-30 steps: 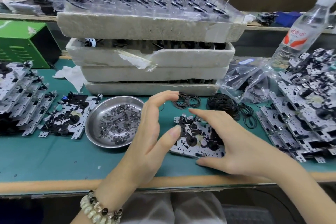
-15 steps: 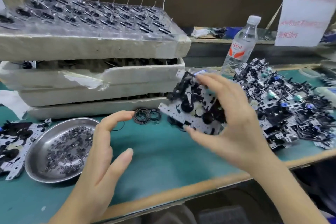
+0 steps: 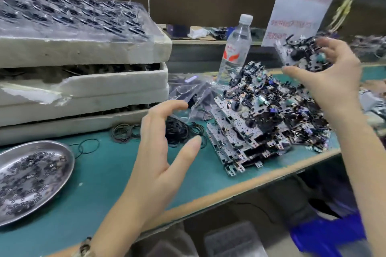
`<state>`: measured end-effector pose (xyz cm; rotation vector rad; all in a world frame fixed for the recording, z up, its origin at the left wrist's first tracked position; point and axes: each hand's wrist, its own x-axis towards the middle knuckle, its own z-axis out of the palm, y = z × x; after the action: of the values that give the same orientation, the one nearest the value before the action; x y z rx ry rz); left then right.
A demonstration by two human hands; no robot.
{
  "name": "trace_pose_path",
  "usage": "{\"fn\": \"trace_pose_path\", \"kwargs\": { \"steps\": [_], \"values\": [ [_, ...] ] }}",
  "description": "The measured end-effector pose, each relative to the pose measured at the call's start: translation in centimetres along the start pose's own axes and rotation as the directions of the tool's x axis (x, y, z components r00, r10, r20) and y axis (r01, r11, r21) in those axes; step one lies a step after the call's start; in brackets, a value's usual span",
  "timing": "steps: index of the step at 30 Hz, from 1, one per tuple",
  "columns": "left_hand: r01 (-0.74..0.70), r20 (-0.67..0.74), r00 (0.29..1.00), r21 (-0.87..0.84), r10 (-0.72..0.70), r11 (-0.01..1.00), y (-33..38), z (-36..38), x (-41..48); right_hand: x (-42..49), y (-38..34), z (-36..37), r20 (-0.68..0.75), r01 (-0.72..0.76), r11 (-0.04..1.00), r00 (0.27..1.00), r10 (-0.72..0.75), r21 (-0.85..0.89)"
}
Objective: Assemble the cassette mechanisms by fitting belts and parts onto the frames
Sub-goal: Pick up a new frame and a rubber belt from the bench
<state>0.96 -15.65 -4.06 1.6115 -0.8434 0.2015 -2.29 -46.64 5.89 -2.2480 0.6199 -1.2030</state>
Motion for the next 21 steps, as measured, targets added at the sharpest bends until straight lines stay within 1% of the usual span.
{"fn": "trace_pose_path", "kwargs": {
  "steps": [2, 6, 8, 9, 10, 12, 13, 15, 17, 21],
  "values": [
    [0.005, 0.008, 1.000, -0.036, -0.005, 0.999, 0.5, 1.9, 1.2, 0.6, 1.0, 0.6, 0.059, -0.018, 0.998, 0.998, 0.022, -0.059],
    [0.024, 0.033, 0.999, -0.084, -0.021, 0.996, 1.2, 4.7, 2.6, 1.1, 1.9, 2.0, 0.135, 0.081, 0.982, 0.989, -0.058, -0.170],
    [0.033, 0.036, 0.999, -0.097, -0.030, 0.995, 1.3, 5.4, 2.7, 1.5, 1.9, 2.5, 0.182, 0.079, 0.984, 0.982, -0.049, -0.161],
    [0.039, 0.037, 0.999, -0.100, -0.035, 0.994, 1.3, 5.6, 2.7, 1.8, 1.8, 2.7, 0.237, 0.065, 0.985, 0.971, -0.026, -0.160],
    [0.046, 0.037, 0.998, -0.102, -0.043, 0.994, 1.2, 5.8, 2.6, 2.1, 1.8, 2.7, 0.317, 0.056, 0.982, 0.948, 0.004, -0.180],
    [0.071, 0.039, 0.997, -0.103, -0.067, 0.992, 1.1, 5.9, 2.4, 2.5, 1.8, 2.6, 0.478, 0.059, 0.963, 0.875, 0.076, -0.261],
    [0.081, 0.039, 0.996, -0.101, -0.077, 0.992, 1.0, 5.9, 2.3, 2.6, 1.9, 2.5, 0.529, 0.066, 0.952, 0.842, 0.108, -0.300],
    [0.085, 0.033, 0.996, -0.096, -0.082, 0.992, 0.7, 5.8, 2.1, 2.7, 2.0, 2.1, 0.565, 0.073, 0.939, 0.813, 0.139, -0.337],
    [0.092, 0.030, 0.995, -0.096, -0.090, 0.991, 0.6, 5.7, 2.0, 2.7, 2.4, 1.8, 0.567, 0.057, 0.945, 0.811, 0.145, -0.323],
    [0.098, 0.034, 0.995, -0.090, -0.095, 0.991, 0.4, 5.5, 1.7, 2.5, 3.3, 1.5, 0.562, -0.021, 0.962, 0.808, 0.176, -0.272]
  ]
}}
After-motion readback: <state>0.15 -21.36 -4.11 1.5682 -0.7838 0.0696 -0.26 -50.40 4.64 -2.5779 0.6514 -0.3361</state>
